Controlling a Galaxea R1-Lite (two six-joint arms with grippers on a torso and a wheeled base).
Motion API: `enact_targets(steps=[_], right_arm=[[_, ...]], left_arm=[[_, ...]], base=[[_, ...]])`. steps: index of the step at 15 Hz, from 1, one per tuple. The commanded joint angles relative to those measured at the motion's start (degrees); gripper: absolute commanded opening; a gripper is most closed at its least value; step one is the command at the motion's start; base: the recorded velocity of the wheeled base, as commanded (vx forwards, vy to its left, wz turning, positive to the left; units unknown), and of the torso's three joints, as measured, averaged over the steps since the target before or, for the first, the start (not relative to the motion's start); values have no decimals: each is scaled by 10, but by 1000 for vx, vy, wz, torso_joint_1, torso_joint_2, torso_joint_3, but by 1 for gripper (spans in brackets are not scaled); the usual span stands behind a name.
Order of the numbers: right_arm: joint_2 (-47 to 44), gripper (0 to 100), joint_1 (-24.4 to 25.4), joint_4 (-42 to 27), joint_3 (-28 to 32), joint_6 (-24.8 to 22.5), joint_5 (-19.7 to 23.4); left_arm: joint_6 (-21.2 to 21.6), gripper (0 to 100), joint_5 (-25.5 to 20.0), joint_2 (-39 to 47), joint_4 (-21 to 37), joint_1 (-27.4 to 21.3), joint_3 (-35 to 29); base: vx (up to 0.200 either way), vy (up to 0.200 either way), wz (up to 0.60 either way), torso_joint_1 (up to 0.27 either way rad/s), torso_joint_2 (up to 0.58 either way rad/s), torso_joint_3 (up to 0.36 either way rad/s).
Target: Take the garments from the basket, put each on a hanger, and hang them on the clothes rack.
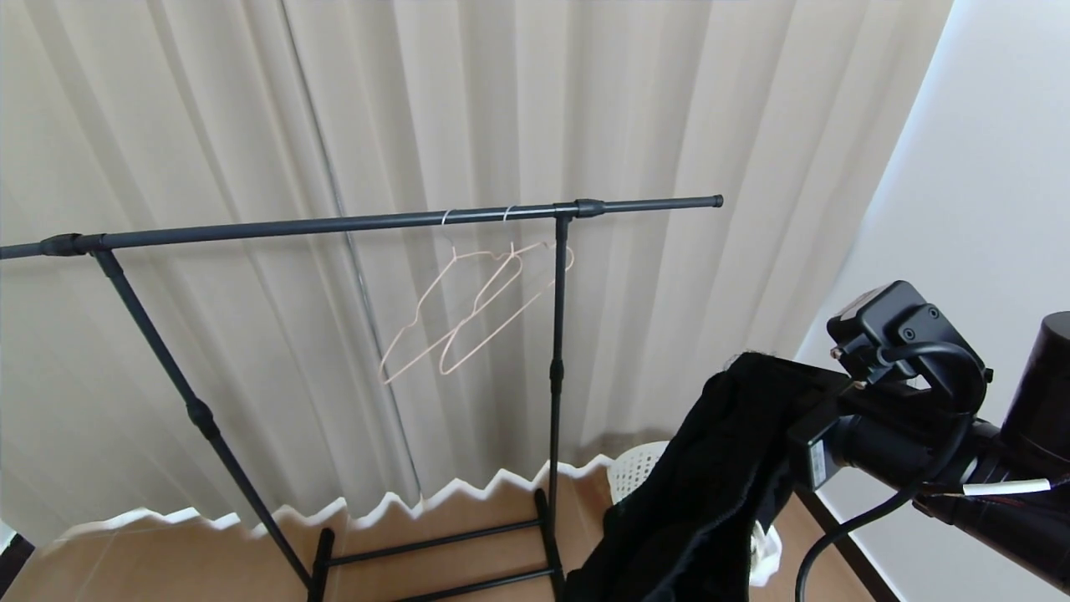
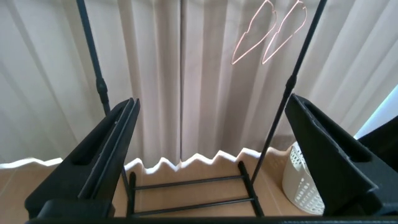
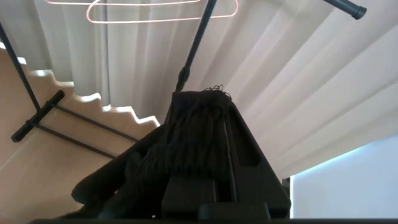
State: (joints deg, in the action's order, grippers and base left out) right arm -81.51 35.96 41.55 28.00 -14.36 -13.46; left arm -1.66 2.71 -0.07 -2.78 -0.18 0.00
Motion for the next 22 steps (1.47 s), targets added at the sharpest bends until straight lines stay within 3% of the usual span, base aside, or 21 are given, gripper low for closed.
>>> enact_targets(steps=[1, 10, 11, 13, 14, 15, 17, 19, 20, 22], right_arm=[[-5, 0, -5, 0, -1, -1, 0], [-4, 0, -6, 0, -6, -8, -1], [-8, 0, -4, 0, -3, -8, -3], [-27, 0, -4, 1, 8, -8, -42], [-38, 0, -3, 1, 21, -5, -65], [-52, 0, -4, 2, 31, 0, -78], [-66, 0, -2, 2, 56, 44, -80], [-76, 0, 5, 0, 83, 90, -83], [-83, 0, 5, 1, 92, 101, -83], [-95, 0, 8, 0, 112, 130, -83]], left_arm=[[0, 100, -1, 1, 0, 0, 0], [14, 100, -7, 2, 4, -2, 0], [26, 100, -16, 31, 20, -7, 0], [34, 100, -23, 212, 42, -16, -7], [46, 100, -33, 286, 29, -30, -18], [42, 100, -76, 373, -8, -65, -50], [-23, 100, -89, 516, -49, -147, -134], [-140, 100, -73, 639, -48, -261, -230], [-178, 100, -54, 699, -48, -308, -272], [-214, 100, -37, 799, -48, -368, -348]], base=[[0, 0, 600, 2, -2, 2], [0, 0, 0, 0, 0, 0], [0, 0, 0, 0, 0, 0], [0, 0, 0, 0, 0, 0], [0, 0, 0, 0, 0, 0], [0, 0, 0, 0, 0, 0], [0, 0, 0, 0, 0, 0], [0, 0, 0, 0, 0, 0], [0, 0, 0, 0, 0, 0], [0, 0, 0, 0, 0, 0]])
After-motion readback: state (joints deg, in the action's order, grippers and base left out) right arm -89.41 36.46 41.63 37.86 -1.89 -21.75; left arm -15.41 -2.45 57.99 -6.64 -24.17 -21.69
